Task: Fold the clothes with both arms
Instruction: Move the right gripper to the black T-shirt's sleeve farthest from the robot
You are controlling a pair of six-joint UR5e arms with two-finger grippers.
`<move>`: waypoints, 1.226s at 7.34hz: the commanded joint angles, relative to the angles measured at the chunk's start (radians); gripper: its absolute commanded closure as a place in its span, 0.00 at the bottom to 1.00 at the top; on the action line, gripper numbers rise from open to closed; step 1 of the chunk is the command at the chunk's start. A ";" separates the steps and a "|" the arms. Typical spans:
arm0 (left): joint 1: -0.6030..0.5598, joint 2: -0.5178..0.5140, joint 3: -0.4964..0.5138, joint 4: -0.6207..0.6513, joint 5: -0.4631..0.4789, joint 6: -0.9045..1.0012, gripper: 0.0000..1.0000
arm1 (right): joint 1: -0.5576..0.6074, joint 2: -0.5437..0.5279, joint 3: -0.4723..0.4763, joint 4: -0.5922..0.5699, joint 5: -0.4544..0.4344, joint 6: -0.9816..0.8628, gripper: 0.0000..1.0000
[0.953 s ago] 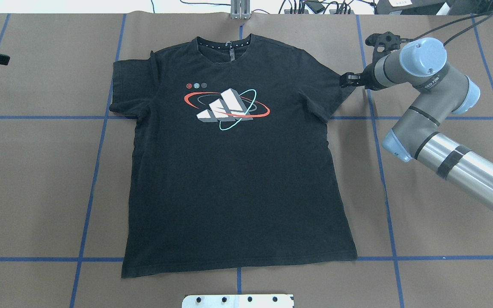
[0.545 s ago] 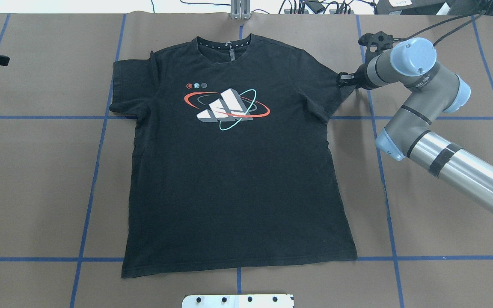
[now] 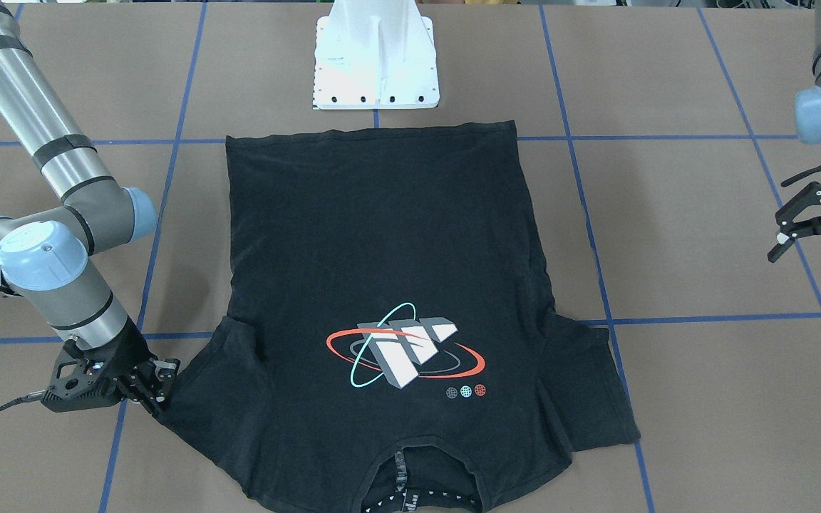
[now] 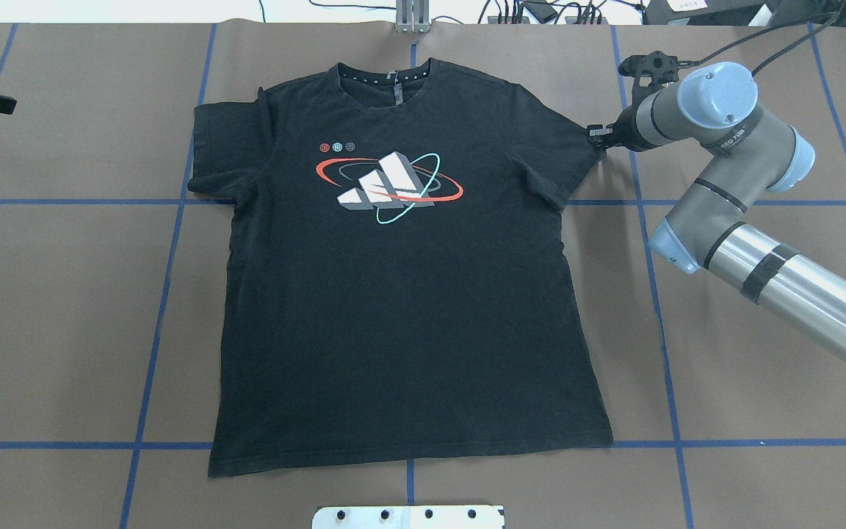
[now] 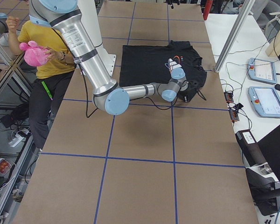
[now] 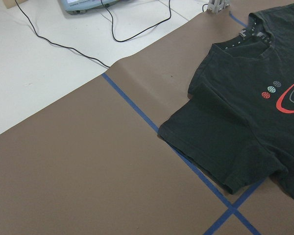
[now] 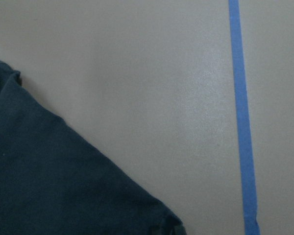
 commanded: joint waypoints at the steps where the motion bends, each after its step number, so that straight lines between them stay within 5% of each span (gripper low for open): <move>1: 0.000 0.000 0.002 0.000 0.000 0.002 0.00 | 0.001 -0.001 0.008 0.005 0.004 -0.004 0.94; 2: 0.000 0.000 0.002 0.000 0.000 0.000 0.00 | 0.001 -0.001 0.010 0.005 0.004 -0.004 1.00; 7: 0.000 0.000 0.002 0.000 0.000 0.000 0.00 | 0.008 0.044 0.096 -0.028 -0.002 0.052 1.00; 9: 0.000 0.000 0.002 0.000 0.000 0.000 0.00 | -0.028 0.179 0.091 -0.200 -0.032 0.139 1.00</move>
